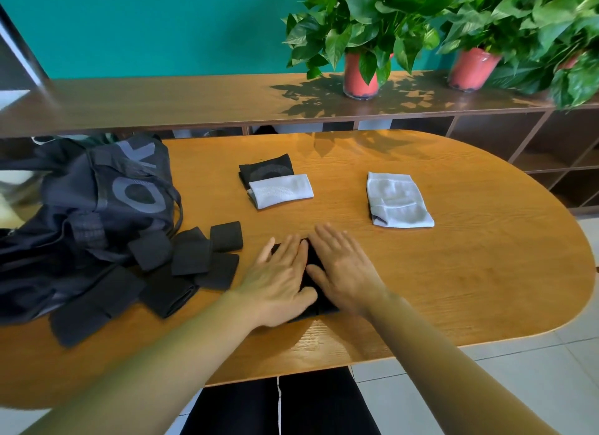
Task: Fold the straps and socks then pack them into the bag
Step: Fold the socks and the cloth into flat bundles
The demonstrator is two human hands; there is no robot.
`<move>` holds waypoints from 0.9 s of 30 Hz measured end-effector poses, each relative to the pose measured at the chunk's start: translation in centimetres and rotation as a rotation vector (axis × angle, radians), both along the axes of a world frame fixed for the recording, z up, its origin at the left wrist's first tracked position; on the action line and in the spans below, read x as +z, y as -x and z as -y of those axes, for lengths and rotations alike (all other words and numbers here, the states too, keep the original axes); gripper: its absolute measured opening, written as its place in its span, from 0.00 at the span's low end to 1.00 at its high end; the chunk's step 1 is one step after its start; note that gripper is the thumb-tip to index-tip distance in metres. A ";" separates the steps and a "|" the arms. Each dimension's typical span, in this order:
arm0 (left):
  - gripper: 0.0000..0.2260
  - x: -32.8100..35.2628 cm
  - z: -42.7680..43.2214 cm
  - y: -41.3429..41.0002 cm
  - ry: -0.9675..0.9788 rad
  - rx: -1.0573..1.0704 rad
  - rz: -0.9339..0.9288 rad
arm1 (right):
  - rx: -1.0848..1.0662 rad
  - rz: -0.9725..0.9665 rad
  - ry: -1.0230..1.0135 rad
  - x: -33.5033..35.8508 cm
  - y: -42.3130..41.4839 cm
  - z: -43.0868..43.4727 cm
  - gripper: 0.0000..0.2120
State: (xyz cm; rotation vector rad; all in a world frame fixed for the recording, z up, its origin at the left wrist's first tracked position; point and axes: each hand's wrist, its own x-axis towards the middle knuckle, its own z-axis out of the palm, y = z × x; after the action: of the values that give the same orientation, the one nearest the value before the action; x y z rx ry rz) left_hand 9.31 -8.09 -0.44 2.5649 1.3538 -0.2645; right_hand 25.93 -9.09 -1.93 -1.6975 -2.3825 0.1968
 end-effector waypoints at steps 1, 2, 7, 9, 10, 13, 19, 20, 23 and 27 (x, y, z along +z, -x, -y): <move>0.33 -0.6 0.3 -0.1 -0.009 0.015 -0.037 | 0.041 0.070 0.048 -0.4 0.3 0.5 0.37; 0.33 -1.3 0.5 -0.1 -0.027 0.026 -0.063 | 0.052 0.121 0.093 -0.9 0.4 0.9 0.39; 0.35 -2.8 1.4 0.5 -0.129 0.039 -0.034 | -0.031 0.119 0.156 -2.4 -0.3 1.4 0.40; 0.34 -2.9 1.7 1.2 -0.136 0.037 -0.030 | -0.053 0.111 0.156 -2.4 -0.5 1.6 0.39; 0.33 -2.9 1.7 1.6 -0.141 0.034 -0.033 | -0.067 0.105 0.159 -2.4 -0.6 1.7 0.38; 0.32 -2.9 1.7 2.8 -0.140 0.003 -0.012 | -0.086 0.100 0.173 -2.2 -0.7 1.9 0.36; 0.39 -2.5 3.3 3.5 -0.296 -0.246 0.182 | -0.083 0.116 0.203 -1.9 -0.5 2.0 0.37; 0.38 -2.5 3.5 3.4 -0.308 -0.260 0.197 | -0.081 0.113 0.205 -1.9 -0.6 2.1 0.38; 0.30 -2.3 3.3 3.3 -0.292 -0.250 0.258 | -0.069 0.052 0.227 -1.7 -0.7 2.6 0.40; 0.22 -1.7 3.2 3.4 -0.237 -0.269 0.316 | -0.009 -0.055 0.154 -1.2 -1.6 4.1 0.32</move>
State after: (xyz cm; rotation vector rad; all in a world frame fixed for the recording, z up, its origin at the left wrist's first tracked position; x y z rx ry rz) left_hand 5.88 -11.30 -2.13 2.8282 0.9780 0.2661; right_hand 27.56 -13.18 -3.08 -1.7425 -2.3741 0.4298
